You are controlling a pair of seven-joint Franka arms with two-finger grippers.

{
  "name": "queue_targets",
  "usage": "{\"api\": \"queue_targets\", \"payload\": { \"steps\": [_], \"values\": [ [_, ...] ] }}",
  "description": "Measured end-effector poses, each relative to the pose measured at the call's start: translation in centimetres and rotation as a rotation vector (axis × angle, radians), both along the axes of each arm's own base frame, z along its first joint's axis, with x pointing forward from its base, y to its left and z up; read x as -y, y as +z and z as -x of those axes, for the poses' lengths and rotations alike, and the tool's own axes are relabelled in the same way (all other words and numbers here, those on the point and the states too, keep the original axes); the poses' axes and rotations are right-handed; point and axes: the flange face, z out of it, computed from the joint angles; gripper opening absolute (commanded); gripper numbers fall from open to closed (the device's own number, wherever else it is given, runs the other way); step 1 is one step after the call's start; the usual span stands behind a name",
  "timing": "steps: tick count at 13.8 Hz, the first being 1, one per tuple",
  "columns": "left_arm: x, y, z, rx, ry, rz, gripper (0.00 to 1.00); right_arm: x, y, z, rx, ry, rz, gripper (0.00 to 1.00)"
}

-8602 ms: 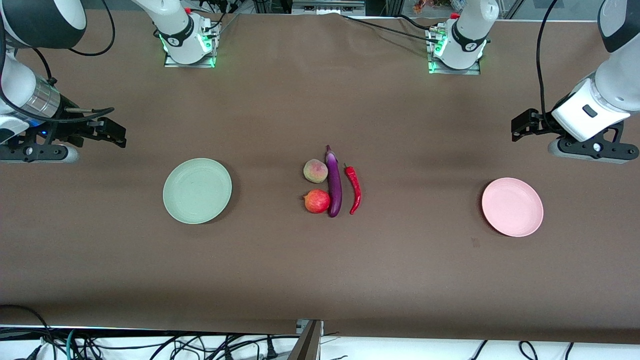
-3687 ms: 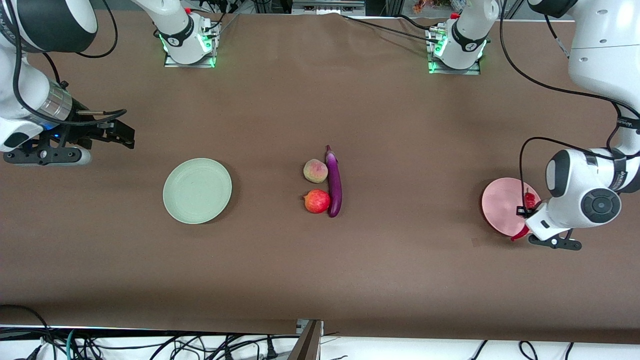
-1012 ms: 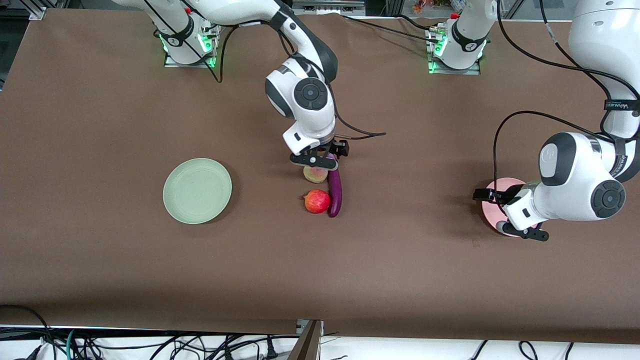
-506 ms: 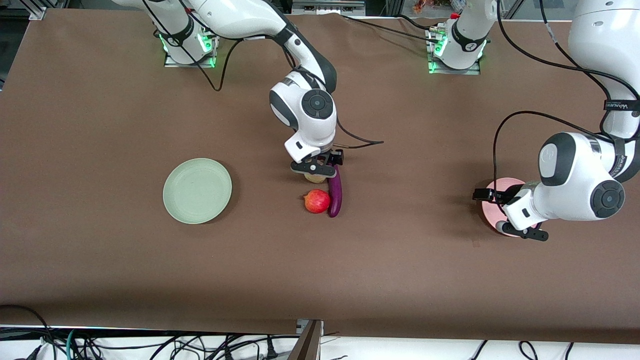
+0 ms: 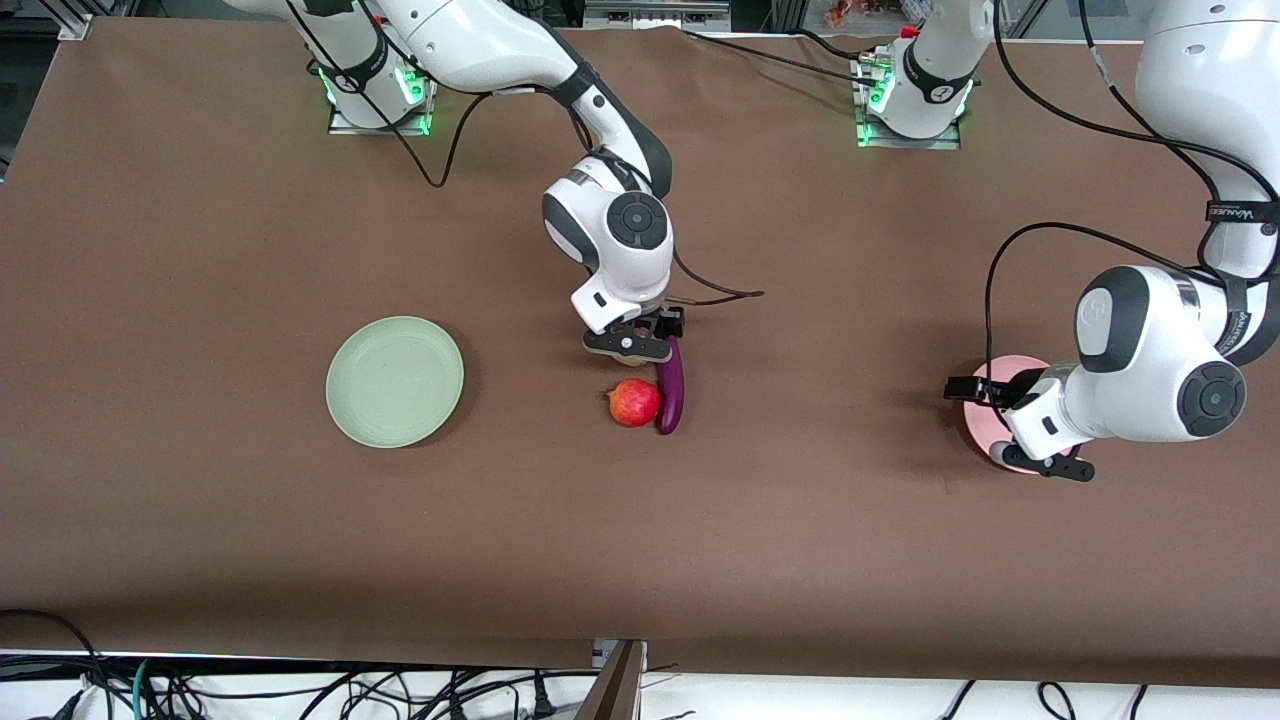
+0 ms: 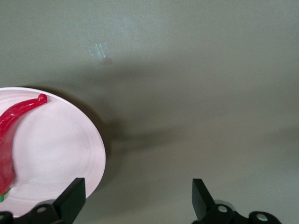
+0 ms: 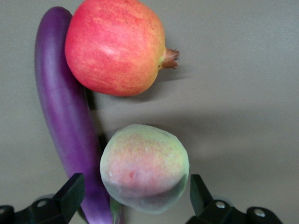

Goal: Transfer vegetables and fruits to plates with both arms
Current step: 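Place the peach on the green plate while the left gripper reaches the eggplant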

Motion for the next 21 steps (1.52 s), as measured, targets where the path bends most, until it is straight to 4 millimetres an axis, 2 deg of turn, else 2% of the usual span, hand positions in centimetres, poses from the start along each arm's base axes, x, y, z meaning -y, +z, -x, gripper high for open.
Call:
{"api": "queue_targets", "payload": {
  "steps": [4,7,9,11,15,18,21],
  "values": [
    [0.0,-0.3,0.0,-0.004,-0.001,0.001,1.0,0.4,-0.4,-0.4,0.003,-0.001,0.004,0.65],
    [0.1,-0.4,0.0,-0.006,-0.001,0.001,1.0,0.5,-0.2,-0.6,0.005,0.001,0.003,0.3],
    [0.2,-0.4,0.0,-0.005,-0.003,0.001,1.0,0.8,-0.1,-0.9,0.005,0.02,0.005,0.29],
    [0.3,-0.5,0.0,-0.006,-0.004,0.001,1.0,2.3,0.9,-2.1,-0.018,0.031,0.03,0.29],
    [0.9,-0.4,0.0,-0.005,-0.012,0.004,1.0,5.7,6.5,-4.0,-0.081,0.08,0.076,0.29],
    [2.3,-0.3,0.1,-0.004,-0.033,0.008,1.0,10.4,10.0,-6.1,-0.147,0.169,0.11,0.29],
    [3.4,-0.2,0.1,-0.004,-0.047,0.011,1.0,17.8,10.9,-10.0,-0.182,0.273,0.135,0.29]
  ]
}}
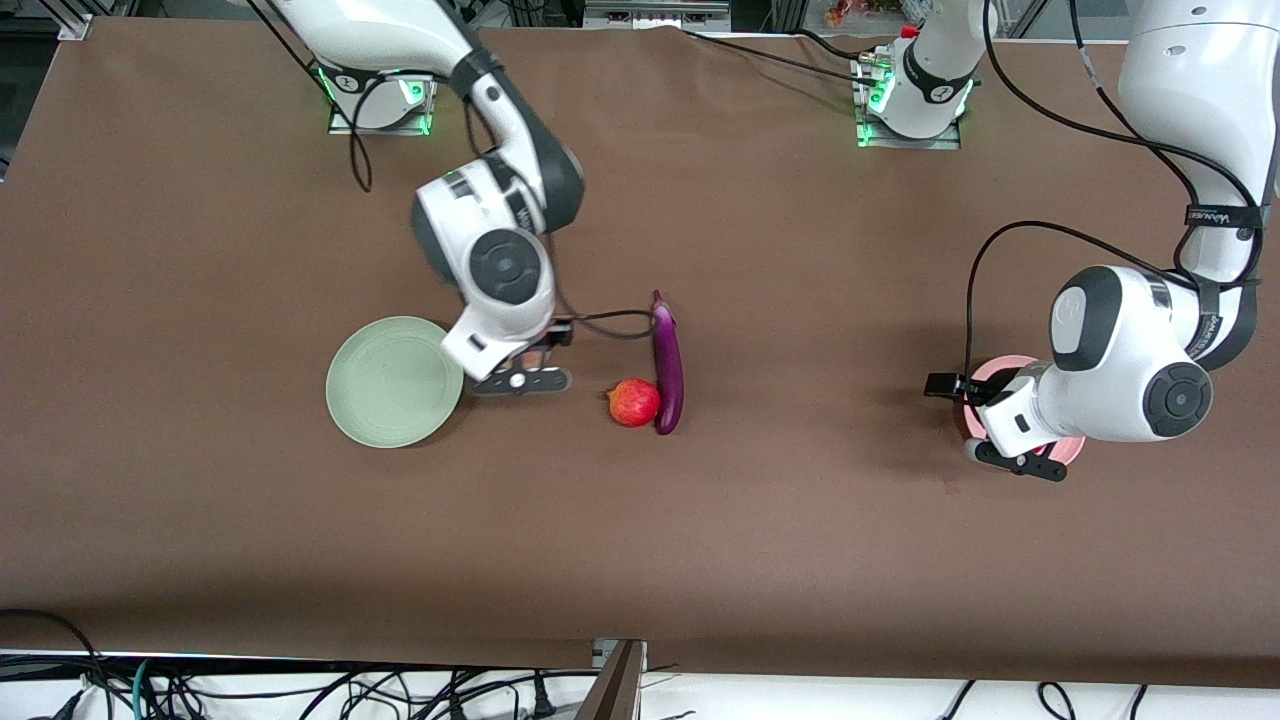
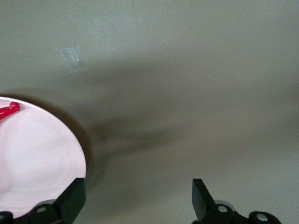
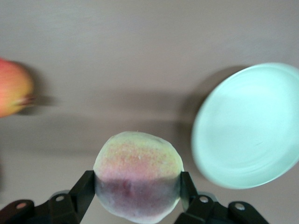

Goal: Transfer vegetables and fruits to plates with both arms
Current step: 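Place the peach on the green plate while the left gripper reaches the eggplant, then lift the eggplant with the left gripper while the right gripper reaches the pomegranate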

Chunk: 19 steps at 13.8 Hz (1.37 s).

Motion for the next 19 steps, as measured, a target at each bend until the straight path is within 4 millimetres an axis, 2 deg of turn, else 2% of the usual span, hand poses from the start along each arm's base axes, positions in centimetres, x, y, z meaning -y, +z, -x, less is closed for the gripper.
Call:
{"api": "queue_targets", "payload": {
  "steps": [1,3,5,6,8,9,11,12,14,16,18,19],
  "values": [
    [1.3,0.2,0.1,0.0,-0.007,0.006,1.0,2.7,-0.4,-1.1,-0.015,0.038,0.015,0.3],
    [6.2,0.9,0.7,-0.003,-0.011,0.011,1.0,7.9,-1.8,-2.5,-0.041,0.103,0.04,0.3],
    [13.3,1.4,2.0,-0.002,-0.032,0.001,1.0,12.1,-3.8,-2.8,-0.023,0.143,0.041,0.31],
    [17.0,1.4,3.0,-0.001,-0.023,-0.01,1.0,13.6,-5.1,-2.5,-0.008,0.151,0.037,0.32],
    [23.4,1.4,5.2,0.01,-0.004,-0.03,1.0,15.6,-7.6,-1.4,0.012,0.16,0.029,0.33],
    [25.4,1.0,6.0,0.015,-0.007,-0.032,1.0,16.3,-8.7,-0.8,0.018,0.162,0.026,0.42],
    [28.5,-1.1,7.7,0.001,-0.031,-0.031,1.0,17.9,-10.2,-0.2,0.019,0.155,0.025,0.92],
    [30.1,-2.7,8.4,0.0,-0.026,-0.026,1.0,18.4,-10.2,-0.2,0.021,0.148,0.016,0.99],
    [33.7,-6.0,10.1,0.026,0.012,-0.009,1.0,18.7,-9.8,-0.3,0.024,0.129,-0.005,0.99],
    [37.2,-8.2,11.8,0.054,0.076,0.006,0.98,18.8,-9.3,-0.4,0.03,0.12,-0.016,0.99],
    [39.7,-9.1,13.1,0.086,0.108,0.031,0.53,18.7,-8.5,-0.5,0.042,0.101,-0.04,0.99],
    [40.3,-9.7,13.2,0.103,0.114,0.047,0.33,18.3,-7.9,-0.7,0.052,0.084,-0.066,0.99]
  ]
}}
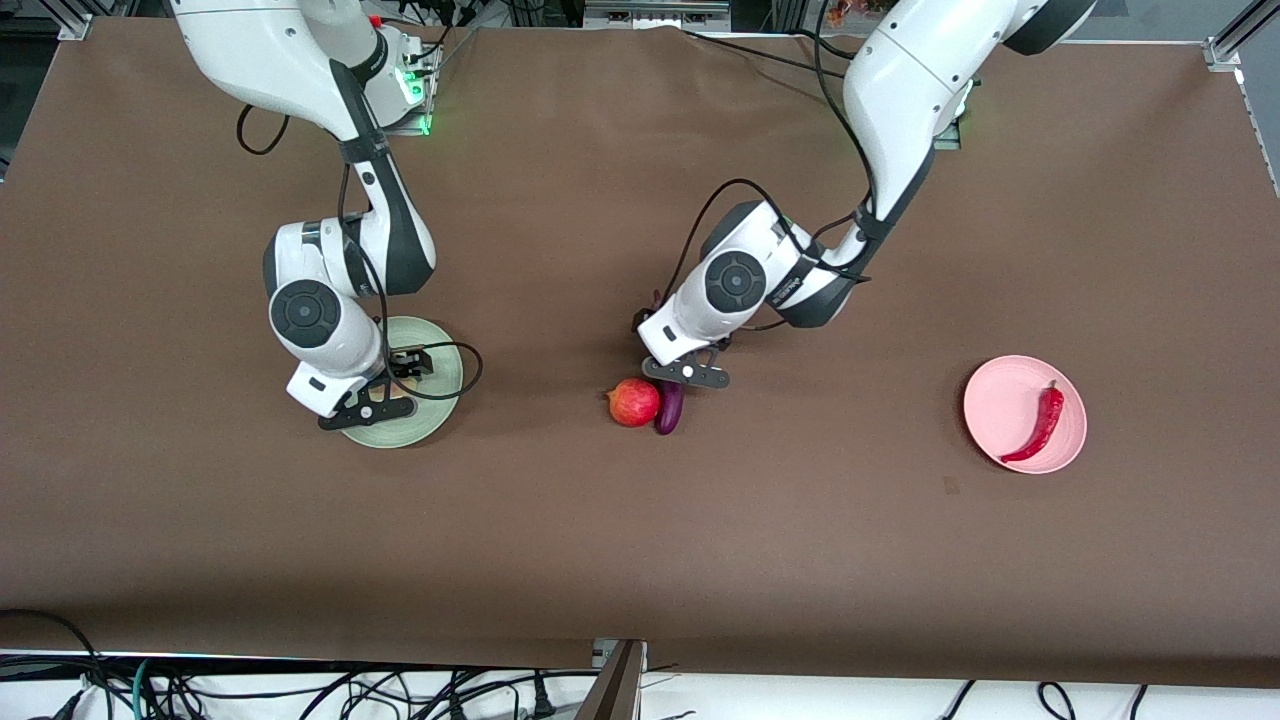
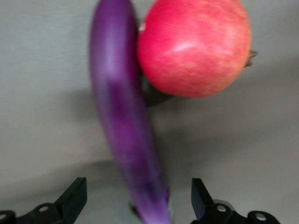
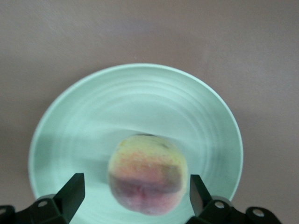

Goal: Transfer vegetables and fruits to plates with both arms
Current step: 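Lift the eggplant with the left gripper while the right gripper reaches the pomegranate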

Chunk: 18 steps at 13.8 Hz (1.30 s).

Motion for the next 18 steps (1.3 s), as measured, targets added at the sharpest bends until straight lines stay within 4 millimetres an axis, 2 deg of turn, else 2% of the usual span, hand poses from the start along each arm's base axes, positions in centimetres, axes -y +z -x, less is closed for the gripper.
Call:
{"api": "queue_targets", "payload": {
  "steps": [1,4,5,6,8,10,12,13,15,18],
  "values": [
    [0.1,-0.7,-0.1,0.011,0.007,0.011,0.25,-0.5,0.8,-0.3,0.008,-0.02,-0.033,0.99],
    [-0.4,-2.0,-0.4,0.012,0.022,0.012,0.25,-3.9,3.6,-1.2,0.028,-0.092,-0.147,0.99],
    [-0.4,-2.1,-0.4,0.011,0.023,0.012,0.1,-5.7,4.2,-1.3,0.033,-0.132,-0.165,0.99],
    [-0.4,-2.1,-0.4,0.011,0.024,0.012,0.02,-7.5,4.6,-1.2,0.04,-0.168,-0.17,0.99],
    [-0.6,-1.9,-0.6,0.008,0.028,0.009,0.01,-11.5,4.5,-1.1,0.056,-0.227,-0.168,0.99],
    [-2.4,-1.2,-1.7,-0.003,0.011,-0.056,0.02,-15.3,3.5,-0.9,0.065,-0.271,-0.166,0.99],
    [-6.1,1.7,-4.3,0.034,-0.02,-0.179,0.03,-19.3,1.7,-0.3,0.065,-0.32,-0.168,0.99],
    [-8.6,3.4,-5.6,0.037,-0.023,-0.228,0.05,-21.1,1.0,0.1,0.072,-0.342,-0.167,0.99],
    [-15.4,5.9,-7.9,-0.026,-0.066,-0.292,0.05,-24.2,0.2,0.8,0.086,-0.383,-0.167,0.99],
    [-25.7,7.4,-10.1,-0.134,-0.129,-0.302,0.06,-27.8,0.0,1.5,0.115,-0.434,-0.184,0.99]
  ]
}}
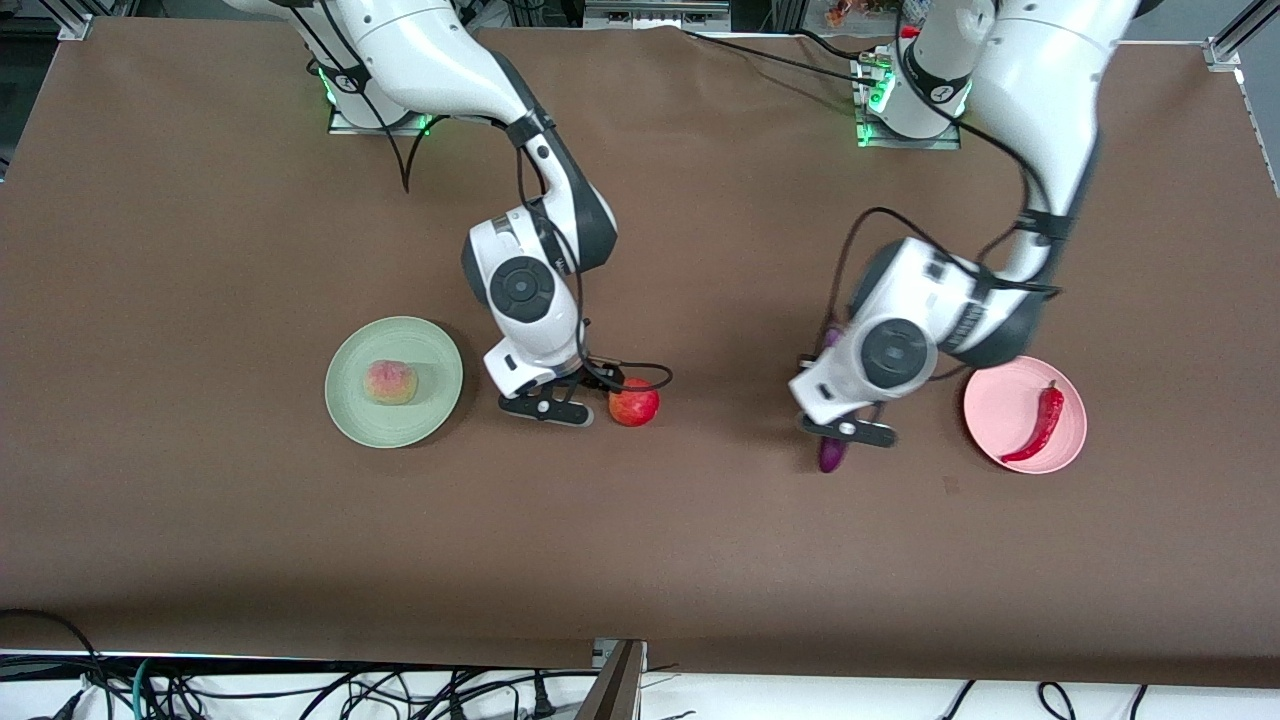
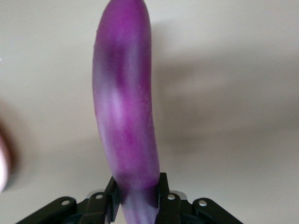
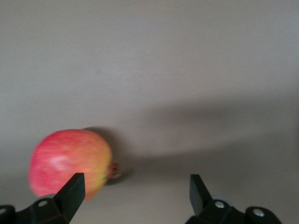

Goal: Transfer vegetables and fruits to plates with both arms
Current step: 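Lift the eggplant with the left gripper while the right gripper reaches the pomegranate, then lower the eggplant onto the pink plate while the right gripper carries the pomegranate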

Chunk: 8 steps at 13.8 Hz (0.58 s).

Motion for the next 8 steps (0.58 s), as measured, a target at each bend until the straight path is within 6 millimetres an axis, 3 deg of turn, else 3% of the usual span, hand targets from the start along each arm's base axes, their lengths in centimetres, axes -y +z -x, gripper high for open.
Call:
{"api": "queue_targets", "payload": {
  "steps": [3,5,8],
  "values": [
    [-8.8,-0.3,-1.0,-0.08,-0.048,0.038,0.15,-1.1,0.3,0.0,0.013,-0.024,-0.011,0.99],
    [-14.1,-0.4,-0.7,-0.159,-0.063,0.064,0.15,-1.7,0.7,0.1,0.022,-0.052,-0.026,0.99],
    [-18.6,1.1,-0.2,-0.201,-0.108,0.097,0.15,-3.8,0.3,0.5,0.027,-0.1,-0.048,0.99]
  ]
}}
